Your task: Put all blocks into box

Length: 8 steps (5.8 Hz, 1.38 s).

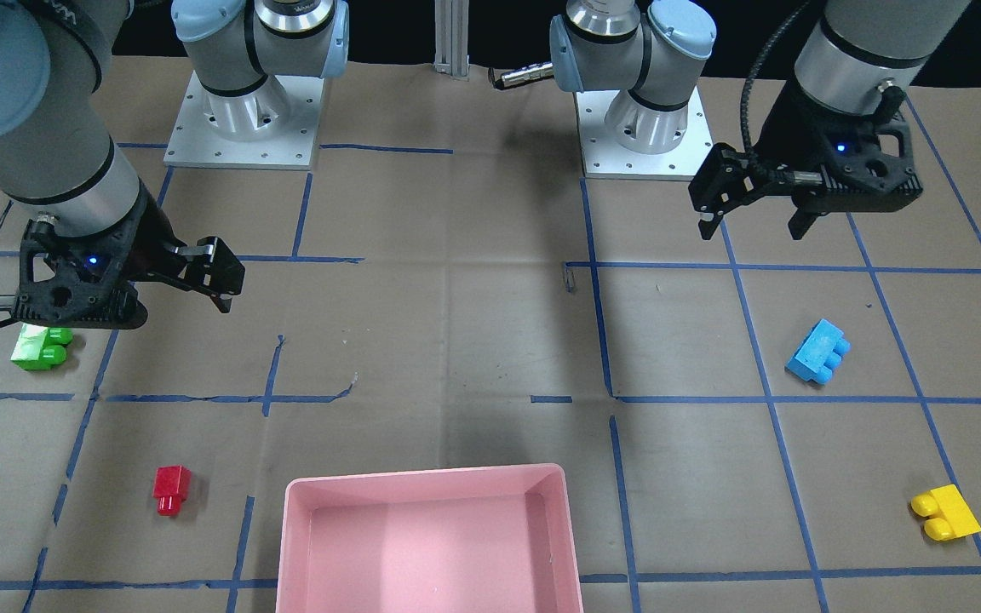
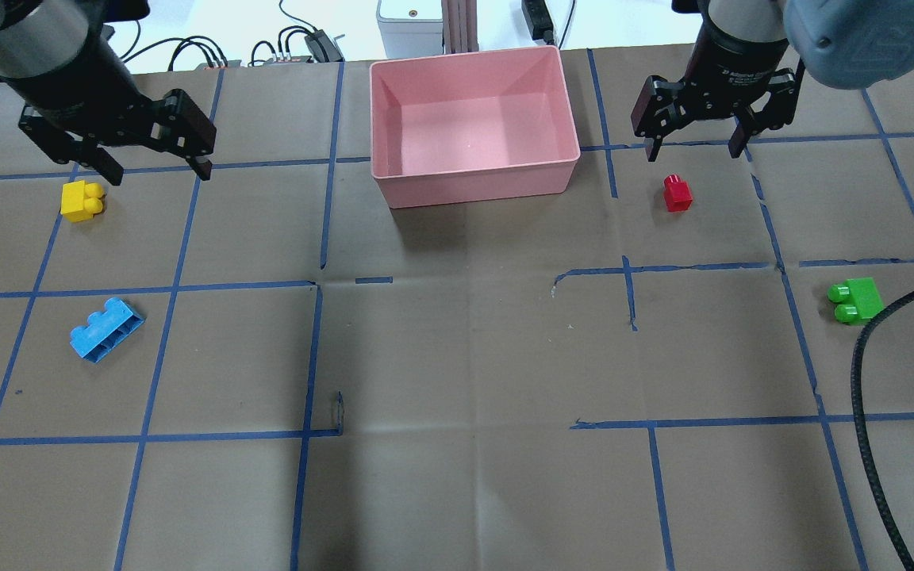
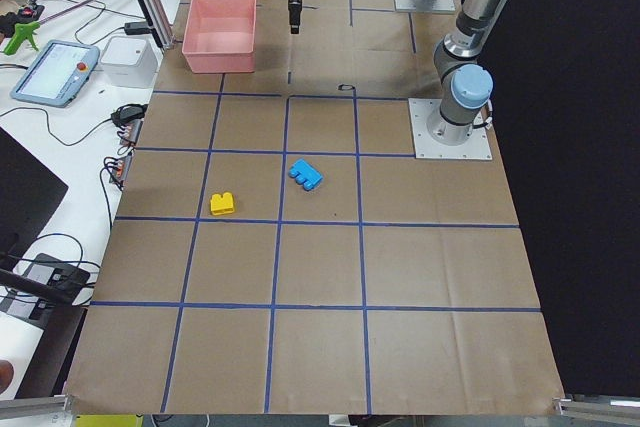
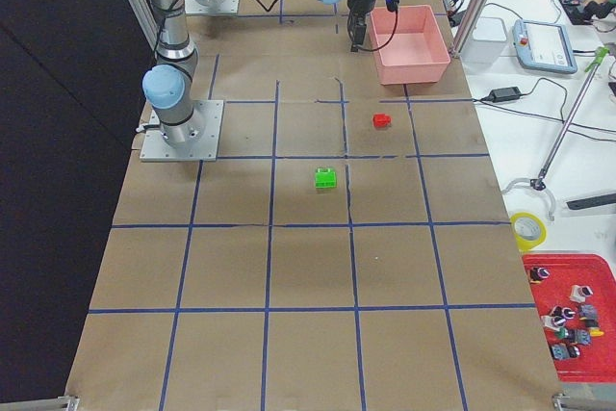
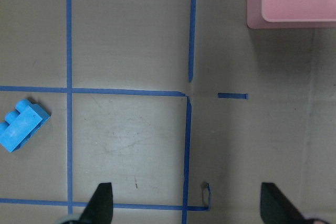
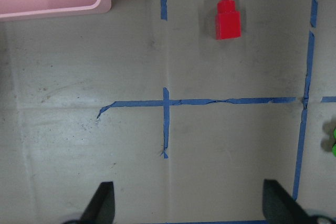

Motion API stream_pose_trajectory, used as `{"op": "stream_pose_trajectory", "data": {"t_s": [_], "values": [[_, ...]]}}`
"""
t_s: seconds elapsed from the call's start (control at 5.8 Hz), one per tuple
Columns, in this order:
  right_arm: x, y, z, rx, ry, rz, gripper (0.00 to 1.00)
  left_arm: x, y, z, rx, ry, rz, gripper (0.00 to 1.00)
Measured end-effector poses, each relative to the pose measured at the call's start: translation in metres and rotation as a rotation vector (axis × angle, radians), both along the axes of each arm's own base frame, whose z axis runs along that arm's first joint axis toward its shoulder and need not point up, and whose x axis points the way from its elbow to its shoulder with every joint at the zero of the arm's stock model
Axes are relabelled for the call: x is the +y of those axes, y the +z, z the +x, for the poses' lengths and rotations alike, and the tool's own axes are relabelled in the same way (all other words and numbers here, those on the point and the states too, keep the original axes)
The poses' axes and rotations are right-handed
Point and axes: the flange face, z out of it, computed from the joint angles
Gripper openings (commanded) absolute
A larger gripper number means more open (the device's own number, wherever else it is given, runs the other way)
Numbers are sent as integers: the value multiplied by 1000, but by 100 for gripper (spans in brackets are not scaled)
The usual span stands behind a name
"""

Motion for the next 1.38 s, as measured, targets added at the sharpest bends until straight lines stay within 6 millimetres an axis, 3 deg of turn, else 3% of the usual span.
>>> {"op": "stream_pose_trajectory", "data": {"t_s": [0.17, 0.34, 0.52, 0.69, 0.86, 1.03, 1.38], "values": [[-4, -2, -25, 7, -17, 9, 100, 0, -4, 70, 0, -49, 14, 99], [-7, -1, -70, 14, -37, 13, 100, 10, -19, 145, 13, -103, 41, 99], [-8, 0, -122, 22, -44, 14, 100, 26, -41, 202, 38, -166, 73, 99], [-4, 0, -174, 30, -24, 23, 100, 37, -61, 232, 68, -250, 95, 99], [1, -2, -211, 26, 21, 31, 100, 38, -76, 242, 96, -393, 106, 99], [3, -7, -234, 21, 91, 43, 100, 35, -88, 246, 113, -586, 102, 99], [0, -50, -294, 12, 127, 54, 93, 17, -123, 244, 88, -900, 75, 99]]}}
